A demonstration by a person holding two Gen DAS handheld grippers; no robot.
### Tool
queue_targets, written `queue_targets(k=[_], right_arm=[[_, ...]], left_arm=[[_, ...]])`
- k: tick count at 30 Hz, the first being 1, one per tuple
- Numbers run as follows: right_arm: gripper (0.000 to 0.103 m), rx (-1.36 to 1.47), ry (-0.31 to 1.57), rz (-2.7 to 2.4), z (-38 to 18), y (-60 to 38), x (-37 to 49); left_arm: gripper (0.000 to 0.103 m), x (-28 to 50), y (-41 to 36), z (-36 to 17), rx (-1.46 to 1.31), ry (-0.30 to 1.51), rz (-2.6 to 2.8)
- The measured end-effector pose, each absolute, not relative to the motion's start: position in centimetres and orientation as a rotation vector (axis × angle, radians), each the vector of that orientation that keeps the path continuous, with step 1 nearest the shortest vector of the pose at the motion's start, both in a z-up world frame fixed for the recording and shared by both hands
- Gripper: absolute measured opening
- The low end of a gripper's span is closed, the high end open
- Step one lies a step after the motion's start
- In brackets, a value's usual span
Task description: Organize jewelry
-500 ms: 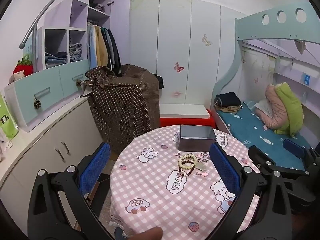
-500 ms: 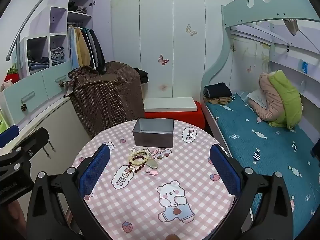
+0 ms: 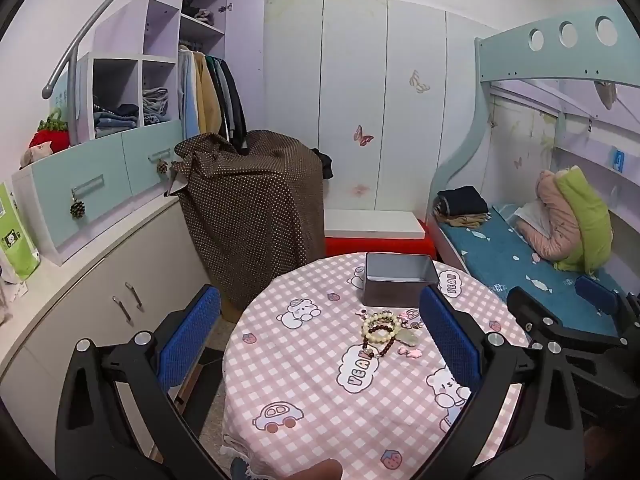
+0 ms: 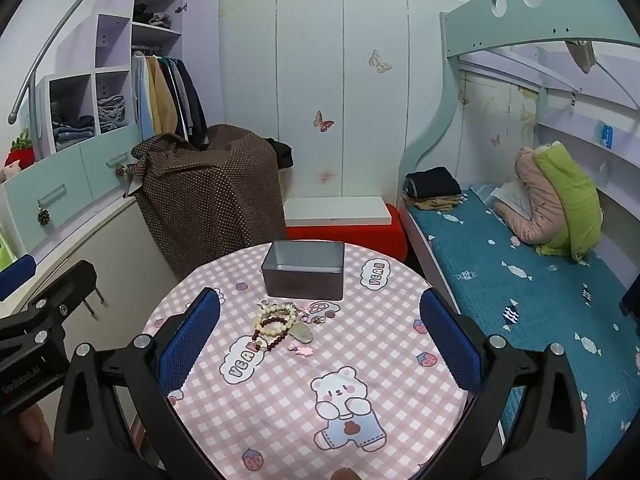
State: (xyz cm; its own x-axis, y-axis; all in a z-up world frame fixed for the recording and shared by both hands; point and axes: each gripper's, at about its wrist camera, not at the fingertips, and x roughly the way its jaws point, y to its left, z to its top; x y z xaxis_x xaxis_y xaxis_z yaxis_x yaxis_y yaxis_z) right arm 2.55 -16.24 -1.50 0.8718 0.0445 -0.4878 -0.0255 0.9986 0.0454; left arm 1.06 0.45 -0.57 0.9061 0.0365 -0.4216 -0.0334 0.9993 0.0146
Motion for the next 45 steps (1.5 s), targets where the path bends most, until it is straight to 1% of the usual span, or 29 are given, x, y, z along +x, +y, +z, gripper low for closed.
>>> queue_targets(k=[26, 45], right_arm=[[0.096, 0.046, 0.513, 0.026, -1.7, -17.1, 3.3], [0.096, 0.044, 0.511, 0.043, -1.8, -17.5, 4.2]], left_arm=[[0.098, 1.9, 1.0, -1.9, -0.001, 0.449, 0.025], [0.098, 3.2, 0.6, -1.1, -0.006, 0.451, 0.034]])
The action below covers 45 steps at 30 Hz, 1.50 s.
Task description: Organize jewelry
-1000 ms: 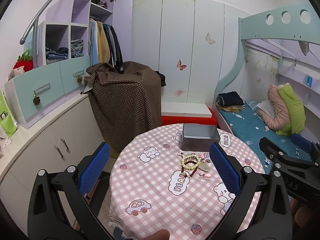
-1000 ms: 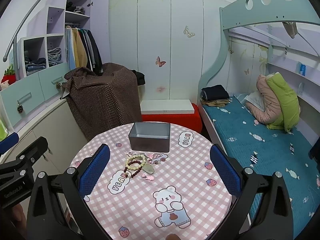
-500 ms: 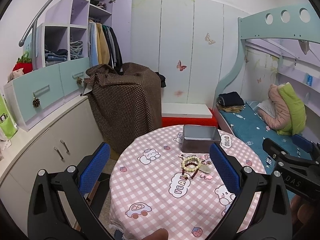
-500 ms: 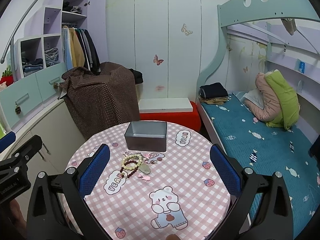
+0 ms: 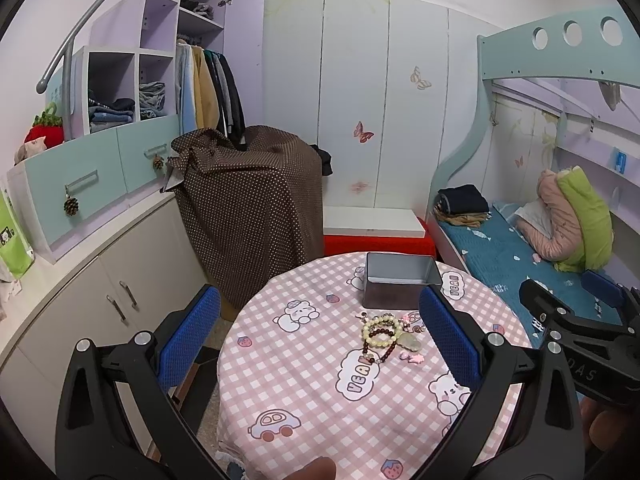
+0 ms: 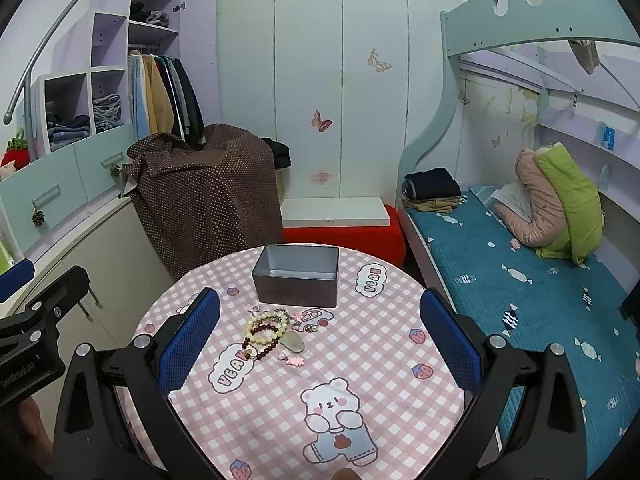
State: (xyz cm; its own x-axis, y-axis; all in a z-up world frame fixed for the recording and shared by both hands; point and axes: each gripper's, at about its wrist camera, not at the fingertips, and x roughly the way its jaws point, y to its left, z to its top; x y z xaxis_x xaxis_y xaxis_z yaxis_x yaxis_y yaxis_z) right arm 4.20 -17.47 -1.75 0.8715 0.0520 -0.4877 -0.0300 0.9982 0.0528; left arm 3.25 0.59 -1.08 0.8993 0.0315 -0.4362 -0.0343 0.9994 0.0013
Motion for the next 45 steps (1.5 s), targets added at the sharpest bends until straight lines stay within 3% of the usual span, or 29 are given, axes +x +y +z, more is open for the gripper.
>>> queue_targets(k=[20, 36, 45], right_arm=[[0.096, 0.025, 0.553, 0.056, -2.8, -17.0, 5.7], [0.096, -0.043, 0.802, 0.094, -12.7, -16.6, 11.8], [0.078, -0.091, 0.944, 0.177, -18.6, -15.3, 15.4]], left_arm=[[0.098, 5.0, 0.7, -2.3, -0.005, 0.484, 0.026], [0.098, 11.9, -0.2, -12.8, 0.017, 0.735, -0.004], [0.098, 15.8, -1.0, -18.7, 0.024, 0.873, -0.030]])
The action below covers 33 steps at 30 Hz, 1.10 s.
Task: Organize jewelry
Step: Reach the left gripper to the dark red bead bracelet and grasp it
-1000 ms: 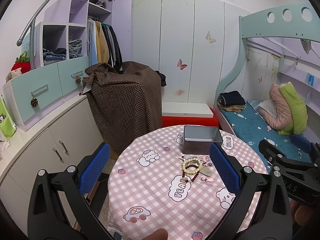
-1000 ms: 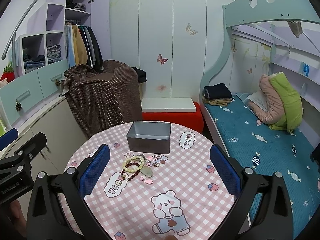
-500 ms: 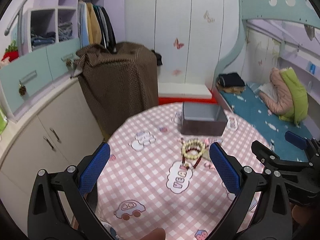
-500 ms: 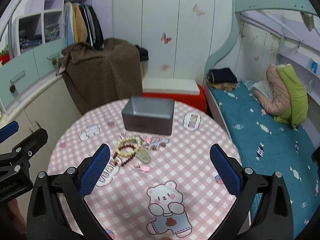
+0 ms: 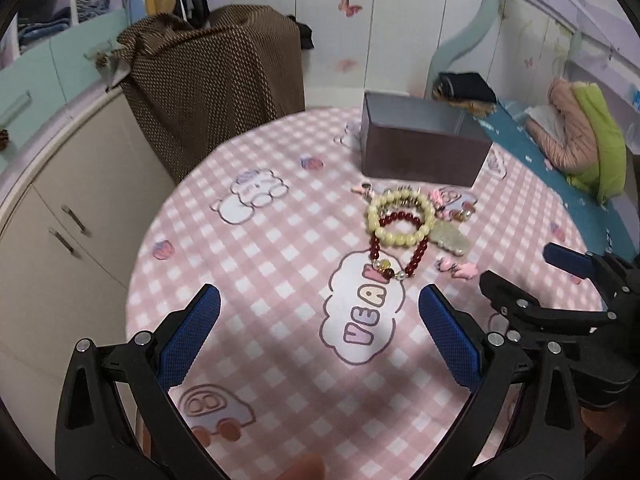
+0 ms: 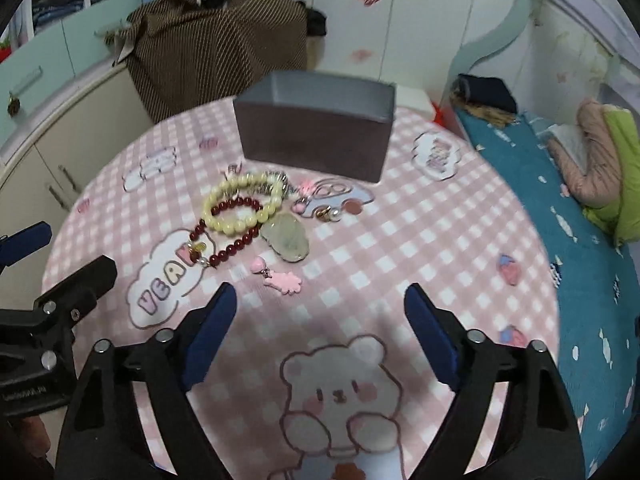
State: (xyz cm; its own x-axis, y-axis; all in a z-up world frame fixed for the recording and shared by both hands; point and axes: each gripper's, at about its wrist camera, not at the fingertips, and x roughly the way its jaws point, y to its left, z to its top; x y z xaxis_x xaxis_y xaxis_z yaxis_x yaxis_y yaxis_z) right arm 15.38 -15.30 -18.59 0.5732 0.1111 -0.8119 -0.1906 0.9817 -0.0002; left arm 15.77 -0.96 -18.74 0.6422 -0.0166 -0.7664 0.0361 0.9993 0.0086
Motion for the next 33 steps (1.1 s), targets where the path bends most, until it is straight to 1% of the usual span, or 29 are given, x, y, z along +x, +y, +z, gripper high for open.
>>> queue_targets(k=[5, 12, 13, 19, 21, 23, 24, 25, 33], right_arm=[[0.072, -0.097, 0.970, 0.194, -20.3, -15.1, 16.8], [0.067, -0.112, 0.971, 0.212, -20.8, -15.0, 17.6], [0.064, -0.120, 0.969, 0.218, -20.9, -14.9, 17.6], [0.061, -0.171, 0.969, 0.246, -21.5, -13.7, 17.8], [0.051, -0.167, 0.967, 0.259, -21.5, -13.6, 17.7], [0.030, -0.167, 0.961, 0.278, -21.4, -13.3, 17.5], [0.025, -0.167, 0.961, 0.281, -21.3, -13.2, 17.5], [0.023, -0.168, 0.962, 0.280, -21.3, -13.1, 17.5], [0.023, -0.122, 0.961, 0.257, -21.1, -15.2, 17.4]], left_arm=[[0.098, 17.0, -1.1, -20.1, 0.017, 0.920, -0.054], [0.098, 18.3, -1.2, -21.0, 0.028, 0.935, -0.056], [0.098, 18.5, -1.1, -21.0, 0.027, 0.936, -0.056], [0.098, 19.0, -0.6, -21.3, 0.037, 0.956, -0.075], [0.098, 19.1, -0.6, -21.4, 0.041, 0.960, -0.085], [0.098, 19.3, -0.7, -21.5, 0.048, 0.961, -0.091], [0.098, 19.4, -0.9, -21.5, 0.051, 0.961, -0.095], [0.098, 19.6, -1.0, -21.5, 0.055, 0.961, -0.095], [0.098, 20.7, -2.8, -22.0, 0.100, 0.978, -0.159]])
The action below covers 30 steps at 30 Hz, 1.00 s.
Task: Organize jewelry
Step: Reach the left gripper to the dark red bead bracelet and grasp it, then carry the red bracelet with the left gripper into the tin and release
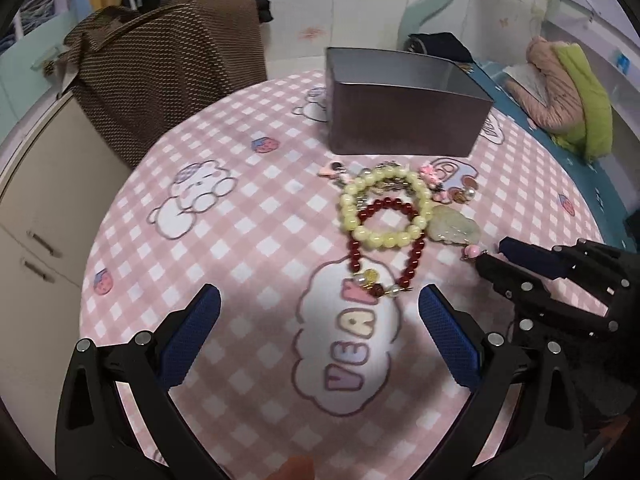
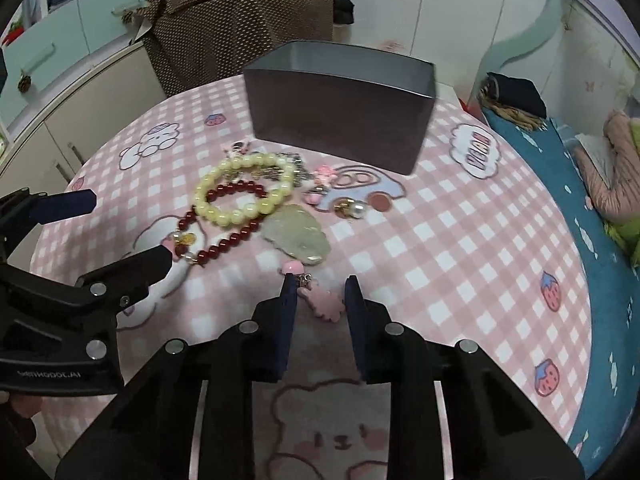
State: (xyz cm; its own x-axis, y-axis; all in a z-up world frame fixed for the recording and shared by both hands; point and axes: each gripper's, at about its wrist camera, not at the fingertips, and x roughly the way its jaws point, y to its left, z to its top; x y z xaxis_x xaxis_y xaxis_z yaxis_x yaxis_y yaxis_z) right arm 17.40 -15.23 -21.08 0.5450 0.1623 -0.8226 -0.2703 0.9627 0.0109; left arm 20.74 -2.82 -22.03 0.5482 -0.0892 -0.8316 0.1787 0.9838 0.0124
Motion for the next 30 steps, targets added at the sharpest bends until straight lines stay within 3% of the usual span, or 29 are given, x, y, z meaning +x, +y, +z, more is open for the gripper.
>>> queue_targets(k=[8, 11, 13, 20, 23, 30], right_arm=[[0.023, -0.089, 0.941, 0.241, -19.9, -17.0, 17.4], [0.023, -0.082, 0.937, 0.240, -19.8, -17.1, 17.4], [0.023, -0.078, 0.938, 0.239, -19.8, -17.2, 17.3], [0.023, -0.059, 0.931, 0.233, -19.6, -17.4, 17.1], [0.023, -0.055, 0.929, 0.231, -19.4, -17.6, 17.0], [0.023, -0.056, 0.922, 0.229, -18.9, -17.6, 16.6]], left_arm=[[0.098, 22.5, -4.5, -23.9, 0.113, 1.018, -0.185], [0.092, 22.6, -4.6, -24.3, 0.108, 1.004, -0.196], [0.067, 22.6, -4.8, -23.9, 0.112, 0.990, -0.208], [0.015, 22.6, -5.4, -23.4, 0.118, 0.980, -0.295], [0.007, 22.2, -4.8, -23.2, 0.066, 0.980, -0.322], [0.007, 20.2, -3.2, -23.0, 0.000, 0.981, -0.341]])
